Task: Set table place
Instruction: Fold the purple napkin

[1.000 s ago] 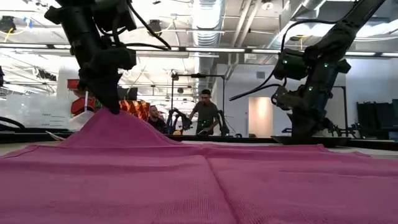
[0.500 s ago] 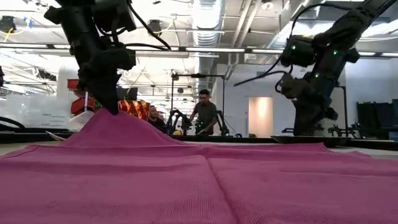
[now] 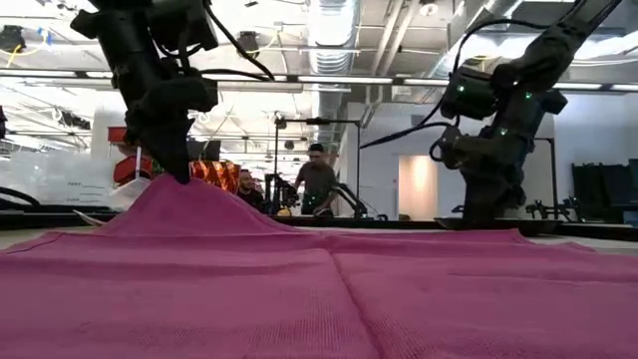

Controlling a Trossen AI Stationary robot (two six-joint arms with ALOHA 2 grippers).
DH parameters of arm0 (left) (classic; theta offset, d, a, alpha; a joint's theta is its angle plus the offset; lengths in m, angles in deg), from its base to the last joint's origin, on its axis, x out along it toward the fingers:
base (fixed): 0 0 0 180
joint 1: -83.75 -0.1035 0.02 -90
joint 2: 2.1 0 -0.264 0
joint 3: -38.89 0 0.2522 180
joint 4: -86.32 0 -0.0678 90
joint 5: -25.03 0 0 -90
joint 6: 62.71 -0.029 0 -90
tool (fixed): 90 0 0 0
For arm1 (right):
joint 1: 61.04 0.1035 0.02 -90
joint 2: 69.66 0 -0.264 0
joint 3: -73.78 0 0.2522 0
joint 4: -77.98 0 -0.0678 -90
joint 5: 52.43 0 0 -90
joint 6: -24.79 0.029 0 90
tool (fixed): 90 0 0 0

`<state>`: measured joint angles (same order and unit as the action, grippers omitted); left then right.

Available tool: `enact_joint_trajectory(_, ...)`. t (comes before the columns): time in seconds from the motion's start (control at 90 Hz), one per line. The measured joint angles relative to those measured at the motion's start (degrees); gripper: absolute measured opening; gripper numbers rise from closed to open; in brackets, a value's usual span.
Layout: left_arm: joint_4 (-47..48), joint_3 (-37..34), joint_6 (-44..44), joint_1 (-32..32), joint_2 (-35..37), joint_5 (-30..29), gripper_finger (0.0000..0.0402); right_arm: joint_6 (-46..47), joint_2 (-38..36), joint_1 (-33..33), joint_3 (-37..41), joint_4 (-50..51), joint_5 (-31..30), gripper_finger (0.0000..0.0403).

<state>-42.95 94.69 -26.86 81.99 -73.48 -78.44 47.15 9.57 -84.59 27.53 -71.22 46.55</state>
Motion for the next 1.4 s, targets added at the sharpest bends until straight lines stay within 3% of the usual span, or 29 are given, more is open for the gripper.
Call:
enact_joint_trajectory(0.122,-0.02,0.00,-0.08,0.00,0.00,-0.01,0.0000,2.28,-0.20,-1.60,-0.02,0.29,-0.74,0.0207)
enact_joint_trajectory(0.256,-0.02,0.02,-0.10,0.00,0.00,-0.01,0.0000,3.16,-0.20,-3.05,-0.02,0.26,-1.26,0.0220)
enact_joint_trajectory(0.789,-0.49,-0.01,-0.81,0.00,0.00,-0.06,0.0000,3.28,7.18,-1.80,-0.59,-3.40,-3.97,0.0171)
enact_joint_trajectory(0.956,-0.91,-1.87,0.21,0.00,0.04,-0.06,0.0000,4.62,7.69,-0.29,-0.56,-3.04,-8.23,0.0125)
enact_joint_trajectory(1.133,-1.62,-4.11,2.19,0.00,0.02,-0.08,0.0000,4.30,7.37,0.54,-0.37,-2.08,-10.54,0.0016)
enact_joint_trajectory(1.4,-1.81,-4.11,1.25,0.00,0.04,-0.08,0.0000,6.12,0.64,0.57,0.39,1.24,-6.61,0.0000)
